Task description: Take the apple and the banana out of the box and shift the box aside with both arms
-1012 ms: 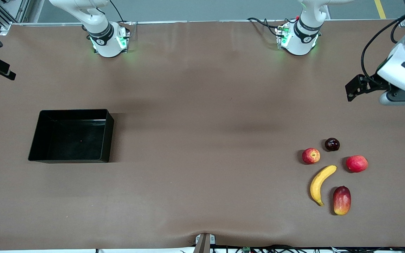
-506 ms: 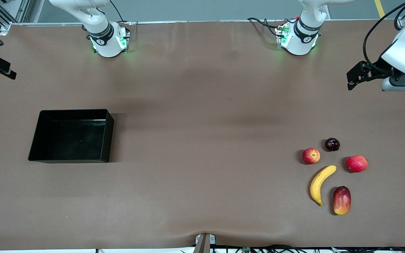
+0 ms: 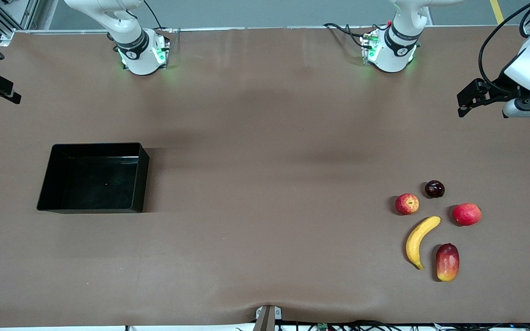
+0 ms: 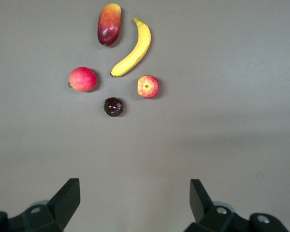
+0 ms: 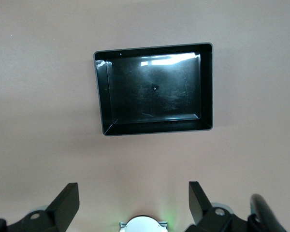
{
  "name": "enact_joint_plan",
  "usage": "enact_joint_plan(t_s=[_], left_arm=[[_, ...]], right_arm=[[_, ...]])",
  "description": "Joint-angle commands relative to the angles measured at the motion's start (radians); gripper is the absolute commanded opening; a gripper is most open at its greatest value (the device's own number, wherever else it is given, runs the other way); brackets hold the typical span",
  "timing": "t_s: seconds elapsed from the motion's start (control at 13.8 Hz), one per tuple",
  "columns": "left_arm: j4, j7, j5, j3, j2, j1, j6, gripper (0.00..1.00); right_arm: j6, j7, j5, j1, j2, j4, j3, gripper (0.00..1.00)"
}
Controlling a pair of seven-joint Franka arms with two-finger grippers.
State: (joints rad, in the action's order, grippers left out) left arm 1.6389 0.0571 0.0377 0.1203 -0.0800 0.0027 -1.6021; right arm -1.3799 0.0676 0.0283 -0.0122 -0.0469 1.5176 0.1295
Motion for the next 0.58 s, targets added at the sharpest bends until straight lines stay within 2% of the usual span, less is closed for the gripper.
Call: enact_joint_plan(t_s=[0.0, 0.22, 0.51], left_arm=[[-0.019, -0.022, -0.021, 0.004, 0.003, 0.017, -0.001, 1.00], [-0.027, -0.019, -0.021, 0.054, 0.006, 0.062, -0.001, 1.00], [-0.028, -0.011, -0.021, 0.062, 0.005, 0.066, 0.002, 1.00]], right_arm=[[-0.008, 0.028, -0.014, 0.001, -0.011, 0.012, -0.002, 1.00], [-0.007, 0.029, -0.014, 0.003, -0.010, 0.012, 0.006, 1.00], [-0.005, 0.029, -0.014, 0.003, -0.010, 0.012, 0.006, 1.00]])
